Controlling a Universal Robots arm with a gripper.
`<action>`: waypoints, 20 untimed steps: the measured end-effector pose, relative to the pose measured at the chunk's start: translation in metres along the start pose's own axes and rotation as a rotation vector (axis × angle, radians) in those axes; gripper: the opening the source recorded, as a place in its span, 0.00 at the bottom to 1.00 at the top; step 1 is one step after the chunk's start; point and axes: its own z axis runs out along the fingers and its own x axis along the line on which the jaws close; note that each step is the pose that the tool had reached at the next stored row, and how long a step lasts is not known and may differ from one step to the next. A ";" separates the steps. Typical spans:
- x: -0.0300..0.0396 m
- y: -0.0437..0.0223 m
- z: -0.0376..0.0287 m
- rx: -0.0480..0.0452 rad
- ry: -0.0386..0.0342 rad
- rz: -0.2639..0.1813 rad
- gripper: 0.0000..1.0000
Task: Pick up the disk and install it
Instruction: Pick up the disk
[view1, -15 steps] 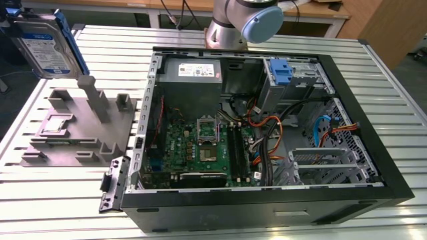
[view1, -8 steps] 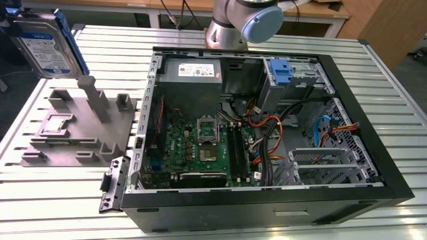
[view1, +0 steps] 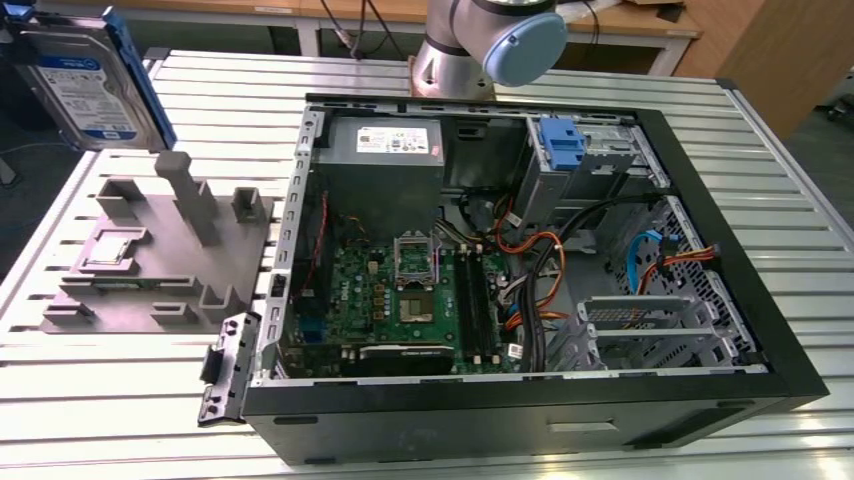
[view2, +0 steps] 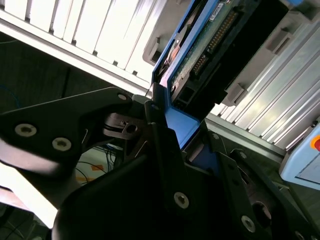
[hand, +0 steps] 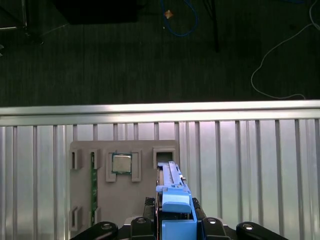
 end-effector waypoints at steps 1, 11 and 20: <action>0.0000 0.0000 -0.0006 0.0001 0.0000 -0.002 0.36; 0.0000 0.0002 -0.0080 0.0000 -0.0004 -0.034 0.36; -0.0001 0.0005 -0.0218 0.0007 -0.0007 -0.034 0.36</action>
